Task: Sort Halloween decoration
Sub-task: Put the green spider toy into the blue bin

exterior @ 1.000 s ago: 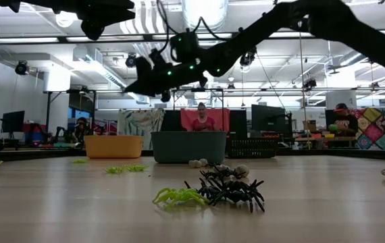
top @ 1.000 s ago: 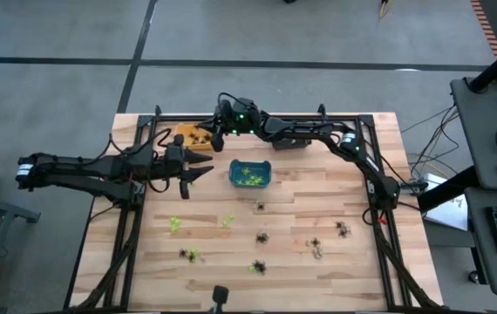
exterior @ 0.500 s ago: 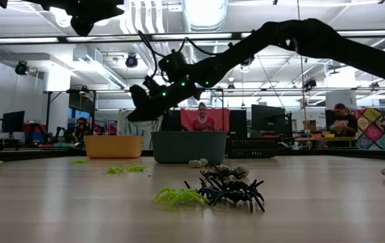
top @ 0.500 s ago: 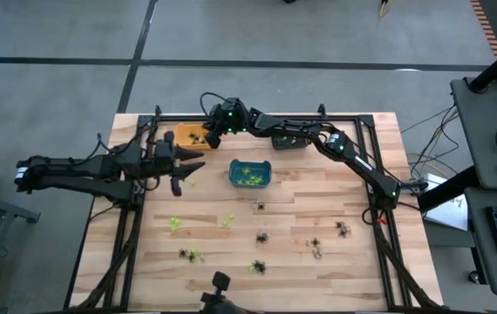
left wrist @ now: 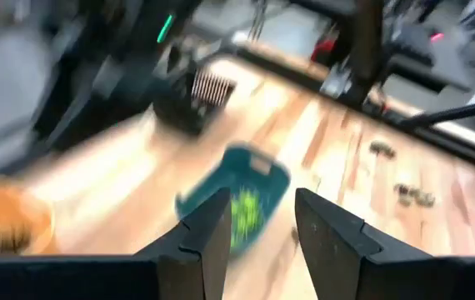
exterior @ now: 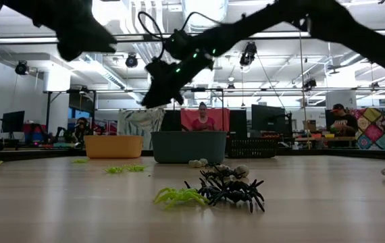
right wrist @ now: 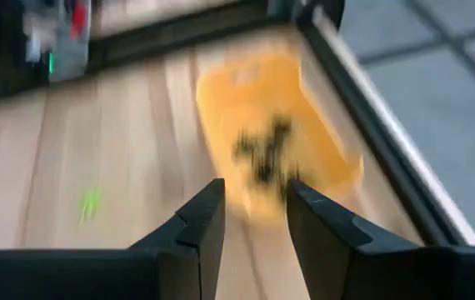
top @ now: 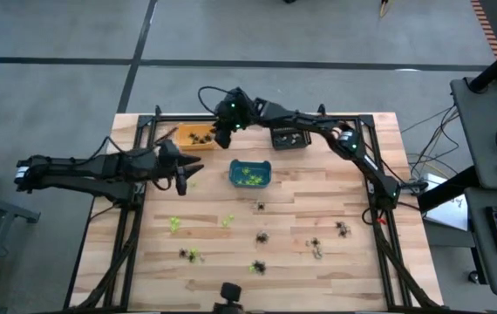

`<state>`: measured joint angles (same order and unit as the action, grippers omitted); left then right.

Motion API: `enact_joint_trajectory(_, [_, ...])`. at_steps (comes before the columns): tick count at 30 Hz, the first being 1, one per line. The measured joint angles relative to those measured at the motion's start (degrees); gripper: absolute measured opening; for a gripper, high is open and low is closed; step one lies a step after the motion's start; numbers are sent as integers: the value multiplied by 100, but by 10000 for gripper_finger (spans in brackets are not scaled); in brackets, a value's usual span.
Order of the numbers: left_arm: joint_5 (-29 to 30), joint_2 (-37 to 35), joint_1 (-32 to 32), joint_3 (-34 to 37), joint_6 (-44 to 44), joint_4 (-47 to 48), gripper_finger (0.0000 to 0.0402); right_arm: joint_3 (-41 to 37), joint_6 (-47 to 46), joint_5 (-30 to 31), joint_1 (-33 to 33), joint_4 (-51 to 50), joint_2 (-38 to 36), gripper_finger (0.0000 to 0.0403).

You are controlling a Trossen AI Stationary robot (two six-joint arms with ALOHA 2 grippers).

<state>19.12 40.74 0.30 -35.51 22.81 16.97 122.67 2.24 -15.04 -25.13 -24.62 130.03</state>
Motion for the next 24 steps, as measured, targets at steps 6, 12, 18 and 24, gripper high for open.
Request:
enact_joint_trajectory(6, [-82,277,0,0,1451,1056,118,-78,480,214,51,-1983,-724,113])
enact_joint_trajectory(12, [-1409,722,0,0,2947,2142,118,-571,686,511,267,-2679,-1382,95])
enact_joint_trajectory(18, [-2563,1433,-89,-1,3726,2568,118,-1399,785,499,533,-2162,-2122,81])
enact_joint_trajectory(24, [-3075,2214,-481,-174,4225,2798,118,-2315,765,498,725,-1511,-2691,73])
